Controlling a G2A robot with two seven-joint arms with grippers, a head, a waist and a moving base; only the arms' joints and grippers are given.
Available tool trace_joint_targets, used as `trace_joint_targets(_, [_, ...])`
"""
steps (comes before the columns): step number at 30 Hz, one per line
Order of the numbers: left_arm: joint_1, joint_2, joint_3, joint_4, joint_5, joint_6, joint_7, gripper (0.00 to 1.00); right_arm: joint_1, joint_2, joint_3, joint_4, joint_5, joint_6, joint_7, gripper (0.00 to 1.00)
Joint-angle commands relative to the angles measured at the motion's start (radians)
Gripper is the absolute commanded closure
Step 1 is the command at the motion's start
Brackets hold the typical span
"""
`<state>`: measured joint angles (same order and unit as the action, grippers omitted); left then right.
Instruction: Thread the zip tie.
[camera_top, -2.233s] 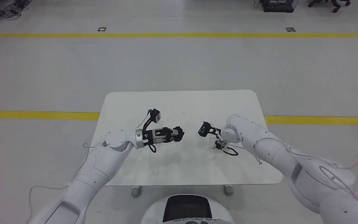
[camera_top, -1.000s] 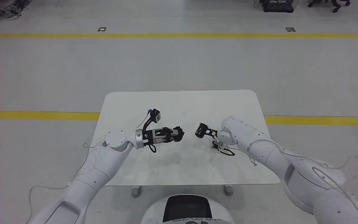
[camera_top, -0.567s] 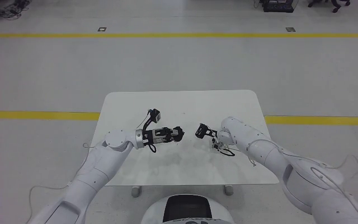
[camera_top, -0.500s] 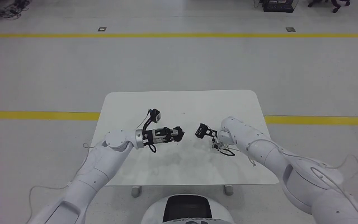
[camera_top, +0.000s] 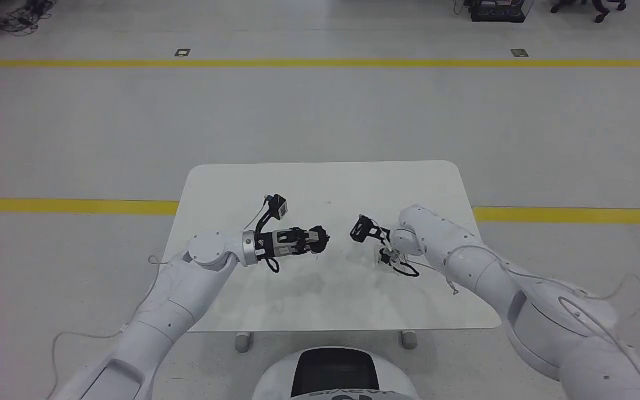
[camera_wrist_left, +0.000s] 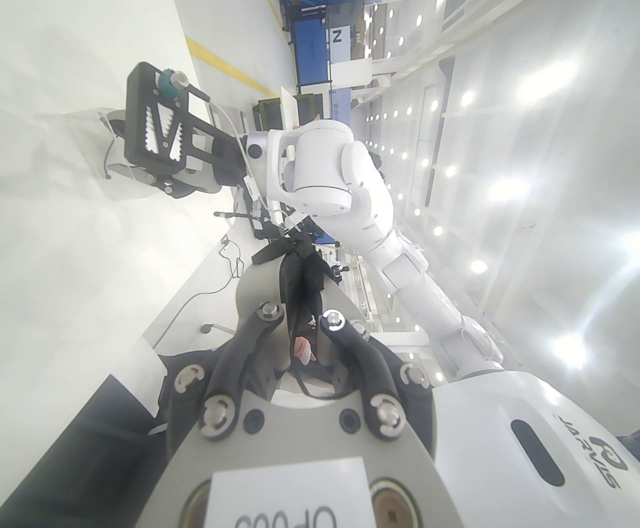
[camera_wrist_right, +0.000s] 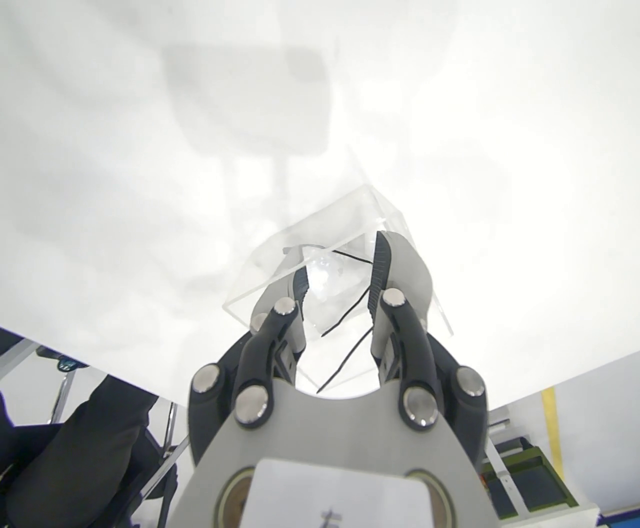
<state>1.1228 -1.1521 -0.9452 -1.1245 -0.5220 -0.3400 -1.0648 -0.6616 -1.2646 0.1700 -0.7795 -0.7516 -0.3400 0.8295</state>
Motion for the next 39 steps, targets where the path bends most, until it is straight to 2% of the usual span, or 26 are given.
trace_joint_targets(1, [0.0,0.0,0.0,0.0,0.0,0.0,0.0,1.0,0.008,-0.003,0.0,0.013,0.027,0.0,0.024,0.69])
trace_joint_targets(10, [0.0,0.0,0.0,0.0,0.0,0.0,0.0,1.0,0.021,-0.042,0.0,0.062,0.077,0.0,0.116,0.65])
trace_joint_targets(20, [0.0,0.0,0.0,0.0,0.0,0.0,0.0,1.0,0.021,-0.086,0.0,0.134,0.067,0.0,0.115,0.67])
trace_joint_targets(39, [0.0,0.0,0.0,0.0,0.0,0.0,0.0,1.0,0.019,-0.136,0.0,0.215,0.048,0.0,0.104,0.68])
